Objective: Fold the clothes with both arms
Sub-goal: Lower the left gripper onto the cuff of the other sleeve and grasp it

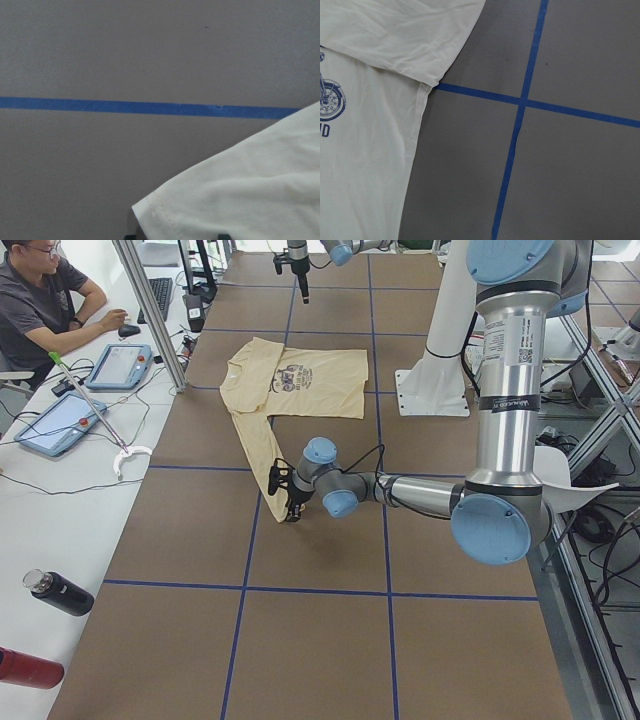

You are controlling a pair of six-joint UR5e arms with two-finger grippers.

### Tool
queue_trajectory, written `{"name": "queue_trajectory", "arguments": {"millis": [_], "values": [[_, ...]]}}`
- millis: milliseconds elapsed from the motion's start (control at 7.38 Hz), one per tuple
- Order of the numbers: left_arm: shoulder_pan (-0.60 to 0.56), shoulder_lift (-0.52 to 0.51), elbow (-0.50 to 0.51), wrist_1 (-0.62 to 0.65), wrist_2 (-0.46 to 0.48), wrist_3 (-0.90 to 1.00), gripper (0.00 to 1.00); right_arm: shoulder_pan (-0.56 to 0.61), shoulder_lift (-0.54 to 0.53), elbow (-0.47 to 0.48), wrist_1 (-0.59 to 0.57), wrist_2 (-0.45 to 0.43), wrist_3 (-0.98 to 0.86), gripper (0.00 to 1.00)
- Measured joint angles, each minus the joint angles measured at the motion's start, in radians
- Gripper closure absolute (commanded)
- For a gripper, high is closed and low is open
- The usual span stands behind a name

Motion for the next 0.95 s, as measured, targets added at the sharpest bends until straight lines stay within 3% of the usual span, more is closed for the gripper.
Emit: {"name": "queue_trajectory", "arguments": {"millis": [136, 949], "values": [[0.001, 0.003, -0.007, 0.001, 0.000, 0.000, 0.99, 0.001, 0.000, 0.000, 0.000, 0.000, 0.000, 0.00], [0.002, 0.011, -0.095, 0.002, -0.031, -0.012, 1.00, 0.005, -0.007, 0.005, -0.001, 0.001, -0.004, 0.00]]}}
